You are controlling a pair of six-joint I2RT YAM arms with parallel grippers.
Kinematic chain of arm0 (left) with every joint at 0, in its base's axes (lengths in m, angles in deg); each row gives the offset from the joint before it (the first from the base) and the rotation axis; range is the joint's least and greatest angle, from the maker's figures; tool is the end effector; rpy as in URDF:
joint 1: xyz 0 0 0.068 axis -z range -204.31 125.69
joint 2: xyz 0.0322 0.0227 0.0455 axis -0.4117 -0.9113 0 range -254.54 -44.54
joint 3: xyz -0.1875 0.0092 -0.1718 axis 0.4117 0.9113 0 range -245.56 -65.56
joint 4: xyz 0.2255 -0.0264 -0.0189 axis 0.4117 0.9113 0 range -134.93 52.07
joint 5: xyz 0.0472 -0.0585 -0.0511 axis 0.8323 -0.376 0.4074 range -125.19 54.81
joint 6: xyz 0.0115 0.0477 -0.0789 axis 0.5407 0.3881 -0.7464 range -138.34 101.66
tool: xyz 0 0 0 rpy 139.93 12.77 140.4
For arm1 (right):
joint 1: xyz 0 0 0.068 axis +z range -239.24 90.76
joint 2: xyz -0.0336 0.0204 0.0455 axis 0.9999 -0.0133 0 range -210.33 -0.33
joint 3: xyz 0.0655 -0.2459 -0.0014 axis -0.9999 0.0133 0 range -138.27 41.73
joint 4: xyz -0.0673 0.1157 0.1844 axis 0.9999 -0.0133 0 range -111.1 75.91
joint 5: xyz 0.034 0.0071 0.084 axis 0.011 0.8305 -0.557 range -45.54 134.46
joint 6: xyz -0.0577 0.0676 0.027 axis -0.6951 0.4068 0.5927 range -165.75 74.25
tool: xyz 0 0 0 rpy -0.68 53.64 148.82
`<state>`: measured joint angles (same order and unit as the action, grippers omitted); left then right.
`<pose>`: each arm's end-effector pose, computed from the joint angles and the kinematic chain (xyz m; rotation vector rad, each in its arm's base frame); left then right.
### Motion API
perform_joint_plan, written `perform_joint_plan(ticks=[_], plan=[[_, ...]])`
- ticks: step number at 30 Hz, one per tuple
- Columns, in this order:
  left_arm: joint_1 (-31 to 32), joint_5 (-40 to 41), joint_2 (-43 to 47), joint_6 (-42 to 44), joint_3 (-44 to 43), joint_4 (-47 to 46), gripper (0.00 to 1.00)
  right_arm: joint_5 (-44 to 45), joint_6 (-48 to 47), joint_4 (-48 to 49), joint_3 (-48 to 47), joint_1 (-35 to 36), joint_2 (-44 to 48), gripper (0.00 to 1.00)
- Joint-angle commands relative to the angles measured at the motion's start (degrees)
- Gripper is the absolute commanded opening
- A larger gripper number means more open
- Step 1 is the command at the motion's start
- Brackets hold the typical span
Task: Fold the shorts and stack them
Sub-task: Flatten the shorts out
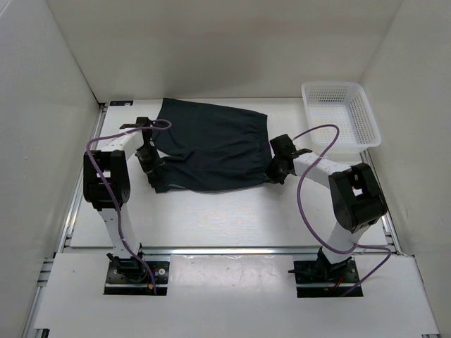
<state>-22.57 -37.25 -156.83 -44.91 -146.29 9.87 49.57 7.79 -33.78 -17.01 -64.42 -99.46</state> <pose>0.3319 -0.0130 0.1248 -0.6621 3.0162 -0.0777 0.3073 0.1340 0.1296 0.6902 2.5683 0.3570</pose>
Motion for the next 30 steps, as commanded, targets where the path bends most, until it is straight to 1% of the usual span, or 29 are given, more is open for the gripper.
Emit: perform_joint_plan(ticks=[1, 8, 13, 14, 15, 17, 18, 22, 24, 26, 30], plan=[[0.3, 2.0, 3.0, 0.2, -1.8, -0.8, 0.10, -0.1, -0.7, -1.0, -2.0, 0.0, -0.5, 0.00], [0.3, 3.6, 9.4, -0.3, -3.7, 1.6, 0.10, 1.0, -1.2, -1.5, -2.0, 0.0, 0.5, 0.00], [0.3, 3.1, 11.4, -0.3, -4.3, 2.3, 0.10, 1.0, -1.2, -1.5, -2.0, 0.0, 0.5, 0.00], [0.3, 3.1, 10.9, -0.3, -4.3, 2.3, 0.13, 1.0, -1.2, -1.5, -2.0, 0.0, 0.5, 0.00], [0.3, 3.1, 9.0, 0.2, -4.3, 2.3, 0.24, 1.0, -1.2, -1.5, -2.0, 0.0, 0.5, 0.00], [0.3, 1.3, 6.8, 0.7, -3.7, 2.3, 0.36, 1.0, -1.2, -1.5, -2.0, 0.0, 0.5, 0.00], [0.3, 0.7, 5.3, 0.7, -3.2, 1.5, 0.49, 1.0, -1.2, -1.5, -2.0, 0.0, 0.5, 0.00], [0.8, 0.0, 3.1, 0.7, -1.8, -0.1, 0.56, 1.0, -1.2, -1.5, -2.0, 0.0, 0.5, 0.00], [0.8, 0.0, 2.3, 0.7, -1.8, -0.7, 0.56, 1.0, -1.2, -1.5, -2.0, 0.0, 0.5, 0.00], [1.3, 0.0, 1.0, 0.7, -1.8, -0.7, 0.53, 1.0, -1.2, -1.5, -2.0, 0.0, 0.5, 0.00], [1.9, 0.0, 0.3, 0.7, -1.8, -0.7, 0.49, 0.4, -1.8, -1.5, -2.0, 0.0, 0.5, 0.00]])
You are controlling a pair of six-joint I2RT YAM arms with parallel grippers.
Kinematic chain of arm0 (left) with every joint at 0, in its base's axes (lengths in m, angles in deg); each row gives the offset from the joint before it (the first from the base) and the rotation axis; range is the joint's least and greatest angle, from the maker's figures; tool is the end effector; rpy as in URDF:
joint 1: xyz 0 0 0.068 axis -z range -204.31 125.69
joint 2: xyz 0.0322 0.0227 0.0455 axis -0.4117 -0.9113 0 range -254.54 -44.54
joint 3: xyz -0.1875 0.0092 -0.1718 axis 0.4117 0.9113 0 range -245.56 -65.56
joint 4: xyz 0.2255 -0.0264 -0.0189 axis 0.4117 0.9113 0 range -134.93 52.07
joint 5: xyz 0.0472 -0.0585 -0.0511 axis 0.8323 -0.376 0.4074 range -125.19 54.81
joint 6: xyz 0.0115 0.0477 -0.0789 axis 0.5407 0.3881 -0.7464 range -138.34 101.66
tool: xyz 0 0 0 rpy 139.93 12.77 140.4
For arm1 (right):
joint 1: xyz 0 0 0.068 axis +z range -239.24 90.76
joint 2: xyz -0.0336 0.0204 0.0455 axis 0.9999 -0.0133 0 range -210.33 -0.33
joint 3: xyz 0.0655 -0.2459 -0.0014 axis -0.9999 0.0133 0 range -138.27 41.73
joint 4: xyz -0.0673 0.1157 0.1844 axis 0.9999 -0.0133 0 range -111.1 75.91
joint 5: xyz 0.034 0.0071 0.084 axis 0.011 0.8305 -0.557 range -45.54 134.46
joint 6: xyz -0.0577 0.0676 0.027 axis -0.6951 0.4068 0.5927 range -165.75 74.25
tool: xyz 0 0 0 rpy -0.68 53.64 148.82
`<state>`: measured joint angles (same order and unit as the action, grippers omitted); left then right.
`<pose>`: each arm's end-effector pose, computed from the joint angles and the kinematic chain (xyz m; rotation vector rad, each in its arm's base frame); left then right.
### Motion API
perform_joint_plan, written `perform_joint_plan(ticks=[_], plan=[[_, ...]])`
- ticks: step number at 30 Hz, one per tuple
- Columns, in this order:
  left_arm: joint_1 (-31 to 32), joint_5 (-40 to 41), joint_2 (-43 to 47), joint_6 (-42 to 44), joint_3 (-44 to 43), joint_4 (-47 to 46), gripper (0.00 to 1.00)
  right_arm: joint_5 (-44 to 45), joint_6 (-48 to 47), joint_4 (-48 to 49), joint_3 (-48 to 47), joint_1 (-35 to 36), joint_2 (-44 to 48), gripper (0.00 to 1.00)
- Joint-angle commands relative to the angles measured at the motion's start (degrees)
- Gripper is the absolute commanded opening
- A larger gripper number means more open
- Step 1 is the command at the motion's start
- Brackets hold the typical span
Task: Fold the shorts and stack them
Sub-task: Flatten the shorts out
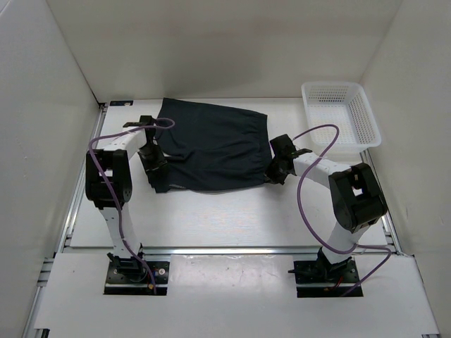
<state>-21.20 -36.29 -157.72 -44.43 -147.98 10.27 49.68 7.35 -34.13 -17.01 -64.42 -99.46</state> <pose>0.3370 -0.0199 0.1262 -0.6120 3.0165 -0.0558 0.3066 0.1335 0.1291 0.6816 2.5745 0.3476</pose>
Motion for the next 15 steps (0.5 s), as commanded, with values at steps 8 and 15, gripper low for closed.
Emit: perform_joint_plan(ticks=[8, 15], plan=[[0.5, -1.0, 0.7, 0.2, 0.4, -1.1, 0.21, 0.3, -1.3, -1.7, -2.5, 0.0, 0.5, 0.00], [0.5, 0.2, 3.6, 0.2, 0.9, -1.1, 0.11, 0.3, -1.3, -1.7, -2.0, 0.0, 0.5, 0.00]])
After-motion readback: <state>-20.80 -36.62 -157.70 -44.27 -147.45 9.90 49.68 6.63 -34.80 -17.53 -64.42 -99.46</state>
